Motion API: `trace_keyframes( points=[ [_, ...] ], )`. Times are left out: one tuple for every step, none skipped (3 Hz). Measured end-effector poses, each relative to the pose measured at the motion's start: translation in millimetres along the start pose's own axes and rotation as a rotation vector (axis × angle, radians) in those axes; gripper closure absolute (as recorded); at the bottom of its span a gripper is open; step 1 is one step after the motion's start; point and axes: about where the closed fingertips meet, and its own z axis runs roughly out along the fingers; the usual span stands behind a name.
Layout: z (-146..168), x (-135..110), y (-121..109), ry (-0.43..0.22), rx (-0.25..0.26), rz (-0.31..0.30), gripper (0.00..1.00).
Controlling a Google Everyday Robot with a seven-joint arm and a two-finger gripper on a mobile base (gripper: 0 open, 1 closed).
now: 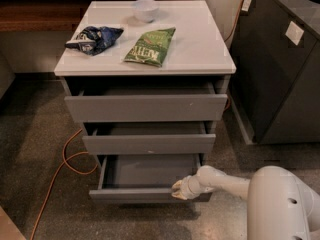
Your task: Open bottom drawer
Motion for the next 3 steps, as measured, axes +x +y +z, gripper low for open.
trace_keyframes(
  points=[
    [-0.4, 0.5, 0.4, 0.000, -0.001, 0.000, 1.00],
    [-0.2, -0.8, 5.1, 0.004, -0.010, 0.000, 1.00],
    [-0.5, -0.3, 5.0, 0.004, -0.010, 0.000, 1.00]
  ],
)
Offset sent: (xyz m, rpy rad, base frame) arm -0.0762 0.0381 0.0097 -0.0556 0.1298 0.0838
